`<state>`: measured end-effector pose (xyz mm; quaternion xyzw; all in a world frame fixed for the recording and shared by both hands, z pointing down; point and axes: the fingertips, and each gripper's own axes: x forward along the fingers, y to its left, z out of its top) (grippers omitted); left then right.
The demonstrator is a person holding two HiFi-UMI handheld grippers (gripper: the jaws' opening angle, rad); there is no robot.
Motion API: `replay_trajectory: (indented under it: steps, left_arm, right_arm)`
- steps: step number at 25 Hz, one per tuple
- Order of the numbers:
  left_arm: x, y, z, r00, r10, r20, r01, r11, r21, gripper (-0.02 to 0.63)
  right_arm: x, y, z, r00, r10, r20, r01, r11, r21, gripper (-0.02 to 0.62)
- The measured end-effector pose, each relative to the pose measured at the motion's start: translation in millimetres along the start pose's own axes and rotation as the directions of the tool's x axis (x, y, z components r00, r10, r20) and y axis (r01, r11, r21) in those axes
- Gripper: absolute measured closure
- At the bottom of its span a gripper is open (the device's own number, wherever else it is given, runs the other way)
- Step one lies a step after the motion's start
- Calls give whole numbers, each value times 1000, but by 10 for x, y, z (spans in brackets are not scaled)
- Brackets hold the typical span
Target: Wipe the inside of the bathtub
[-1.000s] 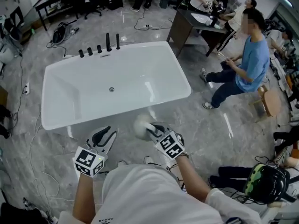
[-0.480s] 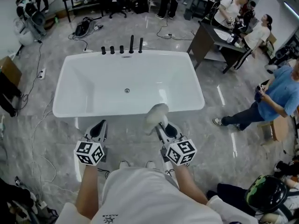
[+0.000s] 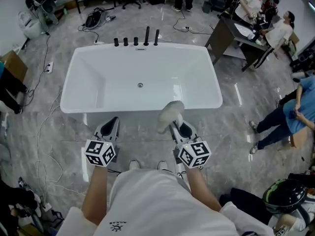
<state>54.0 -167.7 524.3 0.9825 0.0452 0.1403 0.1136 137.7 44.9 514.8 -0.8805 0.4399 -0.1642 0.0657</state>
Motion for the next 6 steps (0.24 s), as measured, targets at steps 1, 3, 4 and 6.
replay_trajectory:
  steps: [1, 3, 4, 6]
  left_arm:
    - [-4, 18, 5, 1000, 0, 2, 0, 1000, -2, 594]
    - [-9, 53, 15, 1000, 1, 7, -1, 1000, -8, 594]
    - [-10, 65, 22, 1000, 3, 9, -2, 1000, -10, 594]
    - [-12, 86, 40, 1000, 6, 12, -6, 1000, -11, 594]
  right_arm:
    - [9, 16, -7, 1000, -1, -1, 1, 1000, 0, 498]
    - [22, 31, -8, 1000, -3, -1, 3, 1000, -2, 498]
    - [25, 33, 0, 1000, -5, 0, 5, 1000, -4, 499]
    - [25, 33, 24, 1000, -9, 3, 9, 1000, -7, 498]
